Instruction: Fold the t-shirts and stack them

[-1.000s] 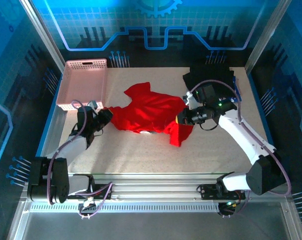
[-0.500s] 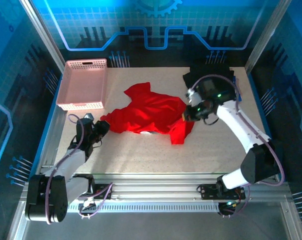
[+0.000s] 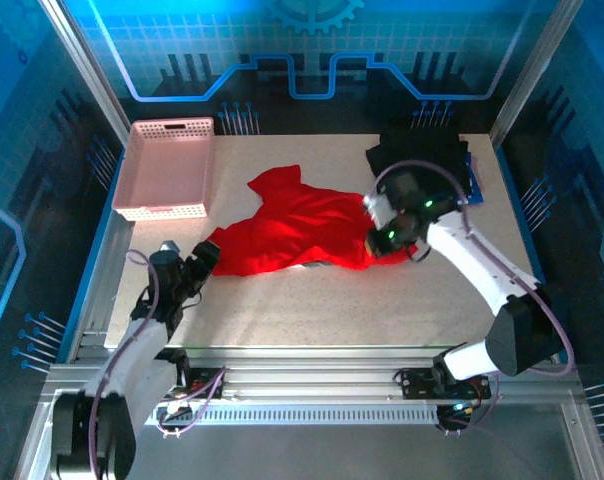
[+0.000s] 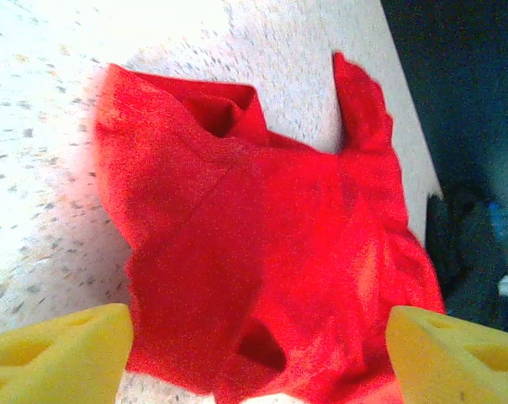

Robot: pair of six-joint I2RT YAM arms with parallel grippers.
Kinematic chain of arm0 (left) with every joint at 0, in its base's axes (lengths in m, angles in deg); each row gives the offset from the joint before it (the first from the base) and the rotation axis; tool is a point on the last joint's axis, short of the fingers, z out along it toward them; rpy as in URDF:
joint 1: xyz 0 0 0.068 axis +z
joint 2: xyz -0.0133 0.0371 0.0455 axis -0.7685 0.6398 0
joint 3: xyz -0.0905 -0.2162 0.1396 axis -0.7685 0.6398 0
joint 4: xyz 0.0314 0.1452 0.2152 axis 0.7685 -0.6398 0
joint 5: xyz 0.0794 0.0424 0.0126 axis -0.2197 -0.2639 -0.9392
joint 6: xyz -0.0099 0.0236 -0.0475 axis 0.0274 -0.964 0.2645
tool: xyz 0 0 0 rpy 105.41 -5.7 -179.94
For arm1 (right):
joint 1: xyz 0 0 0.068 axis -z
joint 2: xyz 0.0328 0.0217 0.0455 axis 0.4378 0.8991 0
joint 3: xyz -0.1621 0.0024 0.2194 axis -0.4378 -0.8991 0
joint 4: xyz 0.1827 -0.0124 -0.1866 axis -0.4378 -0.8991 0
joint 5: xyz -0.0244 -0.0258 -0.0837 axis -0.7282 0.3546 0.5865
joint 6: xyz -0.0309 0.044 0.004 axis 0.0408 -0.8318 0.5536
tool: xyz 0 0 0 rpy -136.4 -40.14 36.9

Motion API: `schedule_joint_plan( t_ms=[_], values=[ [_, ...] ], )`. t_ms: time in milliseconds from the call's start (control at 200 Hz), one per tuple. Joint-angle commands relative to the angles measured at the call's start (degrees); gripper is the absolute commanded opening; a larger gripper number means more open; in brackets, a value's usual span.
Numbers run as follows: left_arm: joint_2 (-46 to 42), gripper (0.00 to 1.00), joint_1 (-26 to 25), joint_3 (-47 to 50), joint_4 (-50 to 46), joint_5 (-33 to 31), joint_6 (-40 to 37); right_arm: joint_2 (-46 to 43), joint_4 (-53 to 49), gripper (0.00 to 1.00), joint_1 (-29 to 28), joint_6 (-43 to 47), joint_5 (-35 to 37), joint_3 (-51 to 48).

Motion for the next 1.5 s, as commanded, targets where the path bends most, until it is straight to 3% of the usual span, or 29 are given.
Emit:
schedule_joint_plan(
  t_ms=[0,120,160,205,240,300,395,575,700,905,1256,1496],
  values=[
    [-10.2,0.88,0.3,-0.7,-14.4,-8.6,2.9,-2.2,1.4,0.0,-4.9,-4.5,-4.1,-8.9],
    [-18.6,0.95,0.4,-2.8,-24.7,-13.5,3.7,-2.1,5.5,0.09,-7.2,-9.7,-5.1,-15.6],
    [-19.7,0.95,0.4,-3.3,-25.6,-13.3,3.3,-2.1,5.5,0.19,-7.1,-10.8,-4.8,-16.8],
    [-19.7,0.96,0.4,-3.8,-26.2,-12.4,3.4,-2.8,5.2,0.41,-6.7,-11.7,-4.5,-17.0],
    [-19.0,0.96,0.4,-4.1,-26.1,-11.3,3.3,-3.8,5.0,0.51,-6.2,-12.1,-5.5,-16.8],
    [-16.2,0.96,0.3,-5.2,-26.7,-9.9,2.8,-6.6,4.6,0.64,-4.7,-13.4,-7.7,-16.8],
    [-9.4,0.96,0.4,-8.7,-26.0,-6.8,-1.2,-12.3,2.5,0.75,0.3,-16.9,-9.6,-18.5],
    [1.3,0.94,0.3,-15.7,-25.9,-2.5,-7.2,-19.1,-3.3,0.73,17.5,-23.5,-14.3,-23.6],
    [4.1,0.94,0.3,-15.8,-22.6,-1.2,-7.5,-16.6,-2.4,0.71,23.0,-27.5,-10.3,-22.9],
    [7.8,0.93,0.3,-17.2,-21.4,0.6,-9.5,-9.2,6.5,0.64,31.0,-28.0,-11.5,-24.0],
    [7.8,0.92,0.3,-15.9,-20.6,0.5,-10.3,-3.5,16.2,0.63,33.9,-33.4,-22.4,-22.6],
    [8.2,0.92,0.3,-15.4,-20.4,0.2,-10.7,1.7,17.6,0.59,34.5,-34.1,-22.8,-19.9]
  ],
)
